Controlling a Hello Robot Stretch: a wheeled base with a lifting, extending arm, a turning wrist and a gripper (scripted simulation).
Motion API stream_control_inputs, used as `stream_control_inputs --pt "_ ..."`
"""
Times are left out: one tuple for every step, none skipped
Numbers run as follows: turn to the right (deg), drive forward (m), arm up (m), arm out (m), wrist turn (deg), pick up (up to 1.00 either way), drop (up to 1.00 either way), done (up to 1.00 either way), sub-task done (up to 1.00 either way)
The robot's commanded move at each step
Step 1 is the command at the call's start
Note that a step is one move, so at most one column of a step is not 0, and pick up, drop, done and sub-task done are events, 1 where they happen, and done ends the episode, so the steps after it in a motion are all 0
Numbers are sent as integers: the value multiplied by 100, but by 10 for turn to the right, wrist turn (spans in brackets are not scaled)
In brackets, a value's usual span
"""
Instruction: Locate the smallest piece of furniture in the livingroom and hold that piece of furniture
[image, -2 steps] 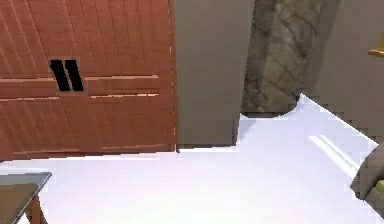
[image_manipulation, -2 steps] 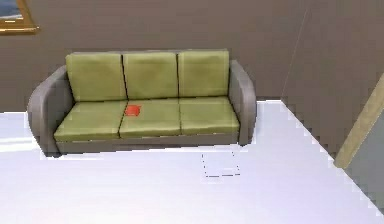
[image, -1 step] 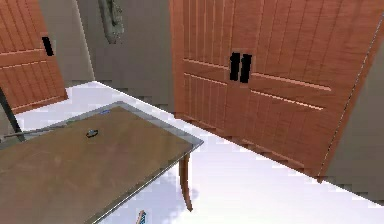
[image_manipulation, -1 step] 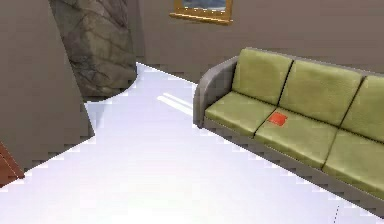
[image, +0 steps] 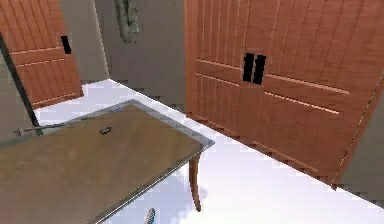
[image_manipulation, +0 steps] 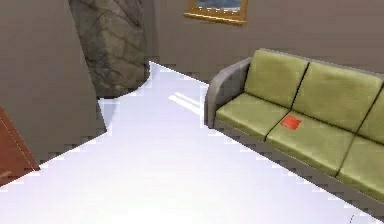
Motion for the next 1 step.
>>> stream_control_inputs --pt "0 15 0 0 0 0 0 0 0"
